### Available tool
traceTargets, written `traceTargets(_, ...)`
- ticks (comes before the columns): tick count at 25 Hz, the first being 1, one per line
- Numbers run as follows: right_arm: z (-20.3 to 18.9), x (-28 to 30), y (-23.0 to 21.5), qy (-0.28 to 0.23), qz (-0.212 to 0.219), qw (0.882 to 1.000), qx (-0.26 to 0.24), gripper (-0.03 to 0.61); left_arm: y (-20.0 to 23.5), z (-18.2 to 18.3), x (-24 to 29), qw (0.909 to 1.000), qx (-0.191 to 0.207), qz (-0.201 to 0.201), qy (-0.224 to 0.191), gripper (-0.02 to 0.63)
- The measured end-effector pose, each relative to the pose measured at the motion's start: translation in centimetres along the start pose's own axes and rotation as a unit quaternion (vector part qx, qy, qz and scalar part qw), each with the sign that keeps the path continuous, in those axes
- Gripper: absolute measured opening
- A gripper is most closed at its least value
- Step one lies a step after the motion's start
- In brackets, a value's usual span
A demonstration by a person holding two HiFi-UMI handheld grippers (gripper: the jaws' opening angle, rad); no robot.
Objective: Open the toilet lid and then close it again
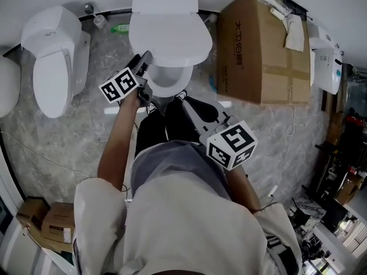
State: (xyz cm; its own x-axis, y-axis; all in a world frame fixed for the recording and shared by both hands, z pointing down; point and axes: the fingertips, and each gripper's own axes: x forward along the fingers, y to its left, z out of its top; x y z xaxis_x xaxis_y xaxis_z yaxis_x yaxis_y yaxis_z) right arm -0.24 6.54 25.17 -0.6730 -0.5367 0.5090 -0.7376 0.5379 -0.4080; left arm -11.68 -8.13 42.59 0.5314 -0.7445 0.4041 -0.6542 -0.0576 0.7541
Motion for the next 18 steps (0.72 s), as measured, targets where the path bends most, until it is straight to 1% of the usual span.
traceTargets(4, 1.2, -1.3, -0.3, -0.025, -0.013, 1.0, 0.002, 0.012, -0.9, 1.2, 0.6, 0.9998, 0.018, -0.002, -0.002, 0.22)
traceTargets(11, 1.6, -2.7, 0.2, -0.048, -0.03, 0.998, 0.004, 0.011, -1.6, 2.4, 0.9, 0.9989, 0.048, -0.004, -0.003, 0.219)
traceTargets(18, 1.6, -2.6, 0.3, -0.059, -0.027, 0.998, 0.004, 0.012, -2.3, 3.8, 1.6, 0.998, 0.061, -0.006, -0.014, 0.221)
